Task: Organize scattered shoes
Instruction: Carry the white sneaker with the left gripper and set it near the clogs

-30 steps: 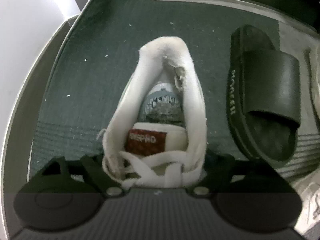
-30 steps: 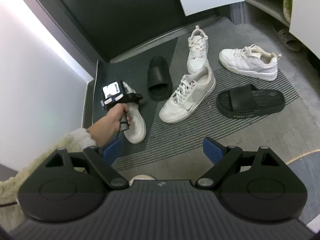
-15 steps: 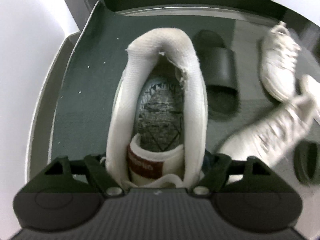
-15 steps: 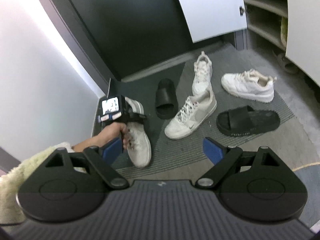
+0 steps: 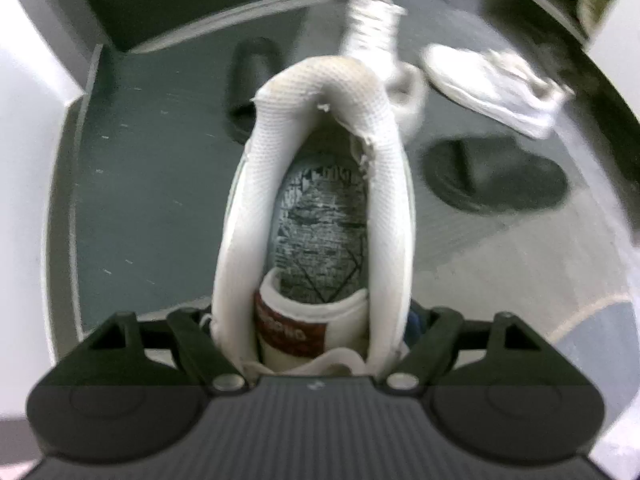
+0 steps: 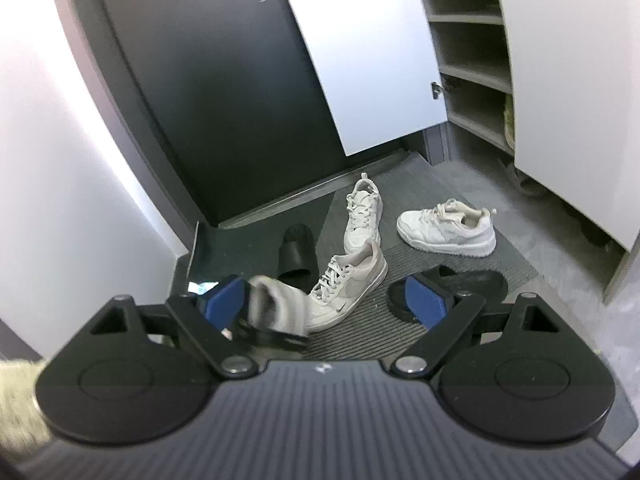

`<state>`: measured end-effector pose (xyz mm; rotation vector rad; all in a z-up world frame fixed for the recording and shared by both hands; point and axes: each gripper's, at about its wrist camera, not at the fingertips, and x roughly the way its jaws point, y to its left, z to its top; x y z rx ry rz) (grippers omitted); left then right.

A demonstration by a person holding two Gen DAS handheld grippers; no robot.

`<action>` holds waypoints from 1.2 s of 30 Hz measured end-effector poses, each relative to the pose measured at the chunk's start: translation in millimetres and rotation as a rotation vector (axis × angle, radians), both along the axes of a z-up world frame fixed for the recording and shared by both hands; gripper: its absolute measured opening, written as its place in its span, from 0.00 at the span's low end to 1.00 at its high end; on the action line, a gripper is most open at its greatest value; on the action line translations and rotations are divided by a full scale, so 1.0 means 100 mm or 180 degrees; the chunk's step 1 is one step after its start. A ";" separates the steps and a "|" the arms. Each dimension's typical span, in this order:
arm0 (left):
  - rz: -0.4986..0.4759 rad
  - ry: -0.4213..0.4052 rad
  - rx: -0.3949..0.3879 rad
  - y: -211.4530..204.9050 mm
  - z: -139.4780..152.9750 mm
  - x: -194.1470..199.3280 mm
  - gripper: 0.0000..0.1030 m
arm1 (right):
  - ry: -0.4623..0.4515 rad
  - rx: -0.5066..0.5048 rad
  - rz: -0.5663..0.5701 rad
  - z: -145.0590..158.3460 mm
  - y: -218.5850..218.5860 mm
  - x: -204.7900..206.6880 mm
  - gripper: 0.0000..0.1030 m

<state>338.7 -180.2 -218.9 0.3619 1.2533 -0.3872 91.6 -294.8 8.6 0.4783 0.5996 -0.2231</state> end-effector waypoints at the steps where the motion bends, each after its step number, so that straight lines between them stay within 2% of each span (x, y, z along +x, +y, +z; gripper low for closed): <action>1: -0.0049 0.0047 0.0000 -0.11 -0.05 -0.11 0.78 | -0.0032 -0.0018 -0.0067 0.03 -0.02 -0.05 0.87; 7: -0.0187 0.0393 0.0002 -0.78 -0.55 -0.78 0.79 | -0.0257 -0.0199 -0.0261 0.16 -0.12 -0.25 0.87; 11: -0.0130 0.0603 0.0047 -1.03 -0.94 -1.05 0.79 | -0.0200 -0.0093 -0.0343 0.11 -0.27 -0.32 0.87; 16: -0.0186 0.0639 0.0185 -1.22 -1.38 -1.22 0.79 | -0.0149 0.0076 -0.0471 0.04 -0.46 -0.40 0.87; 20: -0.0076 0.0605 0.0249 -1.22 -1.65 -1.21 0.80 | -0.0131 0.0055 -0.0499 0.01 -0.57 -0.43 0.87; 22: -0.0018 0.0582 0.0228 -1.21 -1.76 -1.17 0.84 | -0.0098 0.0077 -0.0540 -0.03 -0.62 -0.42 0.87; 25: -0.0003 0.0601 0.0182 -1.21 -1.80 -1.15 0.86 | -0.0036 0.0057 -0.0551 -0.06 -0.61 -0.40 0.87; 29: -0.0079 0.0596 0.0227 -1.24 -1.66 -1.22 0.90 | -0.0021 -0.0087 -0.0569 -0.05 -0.54 -0.33 0.87; 33: -0.0270 0.0526 0.0259 -1.19 -1.32 -1.30 0.90 | -0.0053 -0.0164 -0.0560 -0.02 -0.44 -0.30 0.87; 34: -0.0350 0.0436 0.0217 -1.11 -1.10 -1.32 0.90 | -0.0069 -0.0177 -0.0545 -0.01 -0.40 -0.29 0.87; 36: -0.0389 0.0365 0.0211 -1.03 -0.94 -1.32 0.90 | -0.0107 -0.0214 -0.0510 0.01 -0.35 -0.29 0.87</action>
